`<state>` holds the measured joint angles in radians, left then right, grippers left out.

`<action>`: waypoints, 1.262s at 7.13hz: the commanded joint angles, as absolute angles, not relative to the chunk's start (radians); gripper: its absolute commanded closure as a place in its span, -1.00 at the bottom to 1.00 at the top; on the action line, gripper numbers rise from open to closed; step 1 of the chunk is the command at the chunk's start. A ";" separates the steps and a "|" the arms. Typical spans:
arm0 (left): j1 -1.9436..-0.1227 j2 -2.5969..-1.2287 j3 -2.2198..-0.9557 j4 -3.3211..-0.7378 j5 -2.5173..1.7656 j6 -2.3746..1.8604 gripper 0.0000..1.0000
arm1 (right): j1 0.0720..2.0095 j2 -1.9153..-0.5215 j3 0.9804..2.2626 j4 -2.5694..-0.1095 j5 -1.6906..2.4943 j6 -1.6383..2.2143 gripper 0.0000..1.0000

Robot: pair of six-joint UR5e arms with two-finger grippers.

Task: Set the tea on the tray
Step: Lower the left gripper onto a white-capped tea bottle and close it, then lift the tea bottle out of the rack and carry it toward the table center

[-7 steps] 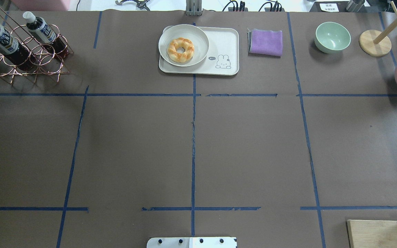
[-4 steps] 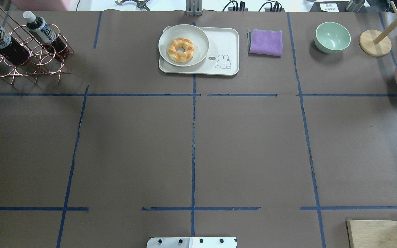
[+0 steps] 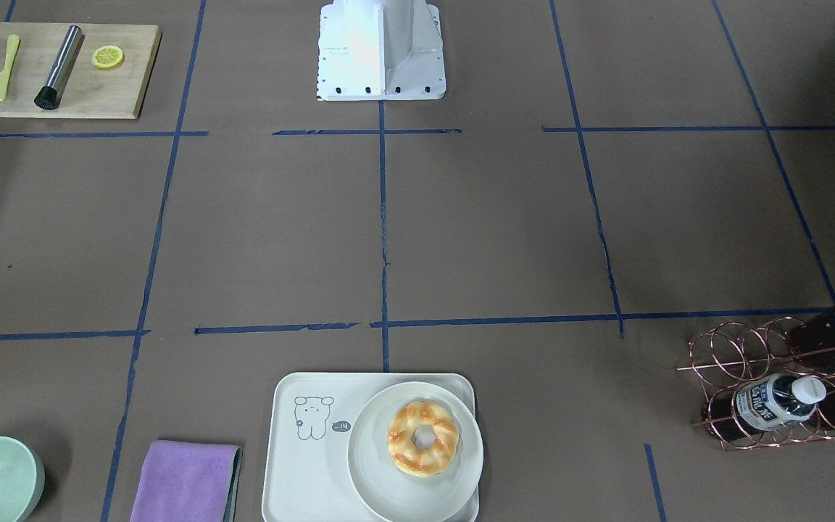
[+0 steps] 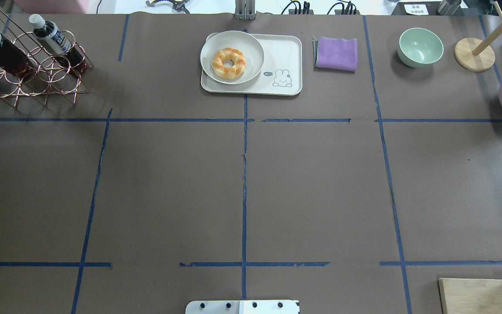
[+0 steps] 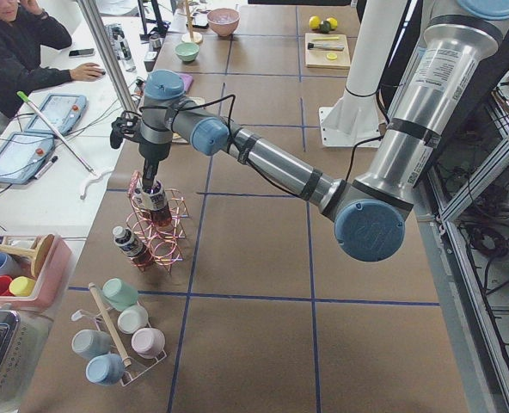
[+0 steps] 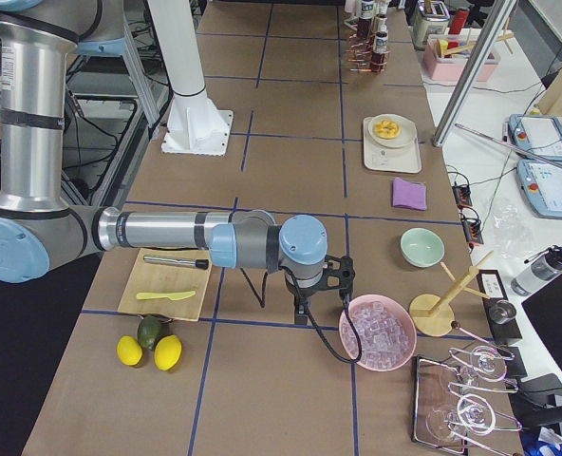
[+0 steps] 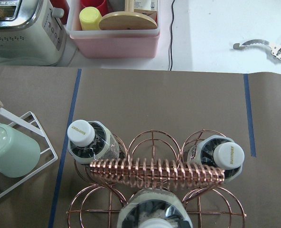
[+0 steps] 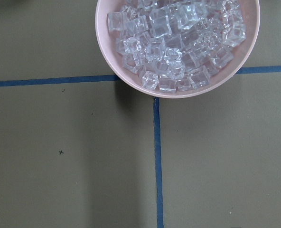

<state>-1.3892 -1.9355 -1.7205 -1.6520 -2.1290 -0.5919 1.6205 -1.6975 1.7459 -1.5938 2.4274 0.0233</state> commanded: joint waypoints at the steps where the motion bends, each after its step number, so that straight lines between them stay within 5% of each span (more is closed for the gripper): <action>1: -1.390 -1.928 -1.843 -1.531 -2.129 -0.592 1.00 | 1.621 -1.698 1.743 -1.594 2.430 0.025 -1.00; 4: -1.372 -1.936 -1.992 -1.382 -2.209 -0.604 1.00 | 1.620 -1.691 1.747 -1.591 2.425 0.028 -1.00; 9: -0.945 -2.072 -2.080 -1.359 -2.007 -1.001 1.00 | 1.620 -1.675 1.763 -1.592 2.428 0.029 -1.00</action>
